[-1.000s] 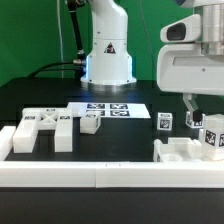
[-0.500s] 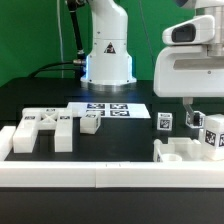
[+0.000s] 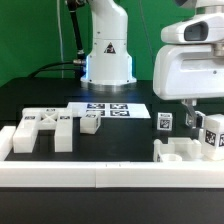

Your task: Assemble chair

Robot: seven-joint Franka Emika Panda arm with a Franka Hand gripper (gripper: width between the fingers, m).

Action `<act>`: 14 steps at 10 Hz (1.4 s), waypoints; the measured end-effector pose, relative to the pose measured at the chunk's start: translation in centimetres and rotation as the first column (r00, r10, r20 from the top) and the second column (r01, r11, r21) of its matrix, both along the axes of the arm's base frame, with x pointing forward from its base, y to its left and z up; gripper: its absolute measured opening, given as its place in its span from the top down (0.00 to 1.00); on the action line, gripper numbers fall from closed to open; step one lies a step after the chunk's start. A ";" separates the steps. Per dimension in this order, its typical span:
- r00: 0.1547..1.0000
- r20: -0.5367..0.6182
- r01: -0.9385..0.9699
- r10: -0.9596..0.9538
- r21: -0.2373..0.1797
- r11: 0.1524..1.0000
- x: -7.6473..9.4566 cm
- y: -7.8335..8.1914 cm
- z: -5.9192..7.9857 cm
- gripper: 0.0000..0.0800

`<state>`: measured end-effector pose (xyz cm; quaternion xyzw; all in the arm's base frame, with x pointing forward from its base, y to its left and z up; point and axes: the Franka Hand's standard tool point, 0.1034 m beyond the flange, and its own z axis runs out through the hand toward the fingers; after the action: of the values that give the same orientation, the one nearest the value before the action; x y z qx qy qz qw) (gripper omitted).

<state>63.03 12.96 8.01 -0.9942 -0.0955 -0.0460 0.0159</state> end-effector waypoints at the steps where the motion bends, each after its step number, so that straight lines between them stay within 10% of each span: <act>1: 1.000 -0.001 -0.001 0.001 0.000 1.000 0.0 0.0 0.0 0.19; 5: 1.000 -0.003 0.030 -0.030 0.002 1.000 -0.1 0.0 -0.1 0.64; 10: 0.911 -0.029 0.413 -0.413 0.047 0.909 -0.1 -0.1 -0.2 0.64; 14: 0.669 -0.051 0.743 -0.742 0.065 0.666 -0.1 0.1 -0.2 0.64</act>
Offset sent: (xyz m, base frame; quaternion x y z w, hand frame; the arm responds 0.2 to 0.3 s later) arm 0.0000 0.0000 0.0000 0.0000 0.0000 0.0000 1.0000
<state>62.91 13.06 7.79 -0.9459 0.3195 -0.0425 0.0367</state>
